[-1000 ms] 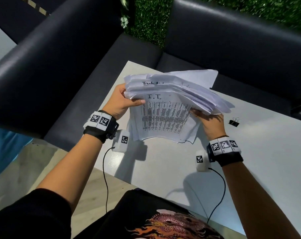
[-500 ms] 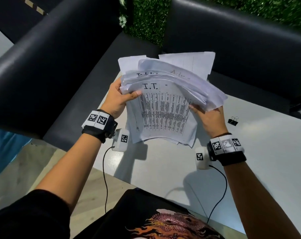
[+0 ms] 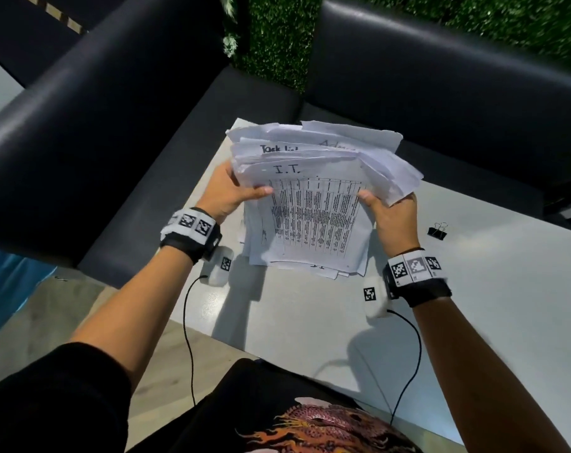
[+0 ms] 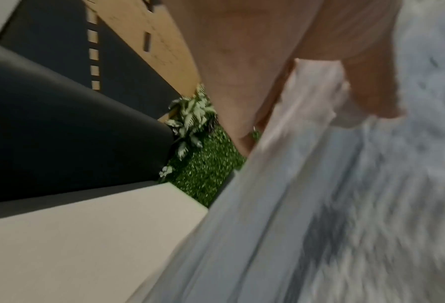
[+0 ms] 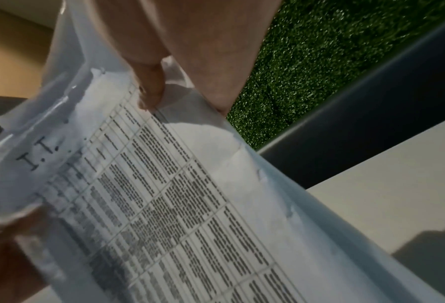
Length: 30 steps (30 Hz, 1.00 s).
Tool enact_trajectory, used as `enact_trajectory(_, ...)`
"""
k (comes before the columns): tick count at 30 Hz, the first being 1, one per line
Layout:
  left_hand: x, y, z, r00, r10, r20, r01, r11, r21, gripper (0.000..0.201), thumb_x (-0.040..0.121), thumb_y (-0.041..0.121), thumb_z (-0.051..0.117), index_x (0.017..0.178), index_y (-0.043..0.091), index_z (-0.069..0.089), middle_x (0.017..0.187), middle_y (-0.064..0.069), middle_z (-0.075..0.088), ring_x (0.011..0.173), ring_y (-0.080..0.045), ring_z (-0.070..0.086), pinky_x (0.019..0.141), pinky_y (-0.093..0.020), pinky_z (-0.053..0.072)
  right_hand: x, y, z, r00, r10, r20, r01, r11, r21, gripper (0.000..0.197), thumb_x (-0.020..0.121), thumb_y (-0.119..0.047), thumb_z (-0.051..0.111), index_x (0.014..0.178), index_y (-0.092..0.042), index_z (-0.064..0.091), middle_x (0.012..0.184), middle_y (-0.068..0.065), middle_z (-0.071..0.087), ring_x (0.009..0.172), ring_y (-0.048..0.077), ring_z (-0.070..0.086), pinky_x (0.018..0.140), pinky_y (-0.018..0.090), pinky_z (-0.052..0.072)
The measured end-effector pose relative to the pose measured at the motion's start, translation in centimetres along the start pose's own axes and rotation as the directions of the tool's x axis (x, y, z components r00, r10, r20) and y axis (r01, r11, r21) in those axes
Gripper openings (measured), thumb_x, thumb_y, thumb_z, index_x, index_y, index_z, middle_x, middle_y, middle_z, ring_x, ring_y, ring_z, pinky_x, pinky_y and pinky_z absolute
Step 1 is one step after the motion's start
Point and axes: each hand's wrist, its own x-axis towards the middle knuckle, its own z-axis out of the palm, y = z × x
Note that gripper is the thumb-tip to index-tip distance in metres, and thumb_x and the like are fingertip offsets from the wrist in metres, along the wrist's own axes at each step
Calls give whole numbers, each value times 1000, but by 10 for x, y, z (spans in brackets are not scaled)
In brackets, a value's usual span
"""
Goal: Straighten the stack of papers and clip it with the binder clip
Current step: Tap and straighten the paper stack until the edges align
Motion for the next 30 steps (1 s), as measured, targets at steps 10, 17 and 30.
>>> enact_trajectory(10,-15,7,56,850,258,-460,-228,966,119,47,76,-18,49,100,22,56,93,1,59,80,-7,59,67,-32,52,-14,-31,33,989,-146,-25,147,988,49,37,89,-10,63,113,-30,43,106,-14,58,97,-8,59,88,18,50)
enact_trajectory(17,-42,-27,40,958,101,-268,-41,975,219,45,76,-9,70,116,1,54,105,0,63,87,12,63,71,-12,53,-34,26,30,924,339,176,-275,910,-309,44,83,-47,61,116,-22,47,119,9,57,114,25,56,94,40,48)
enact_trajectory(30,-34,-40,29,993,-29,-118,65,948,313,28,74,-5,74,93,13,65,93,-19,68,85,-18,68,75,-43,60,-31,39,25,839,543,37,-496,791,-358,22,95,-30,51,86,-10,51,118,24,61,114,36,57,93,36,45)
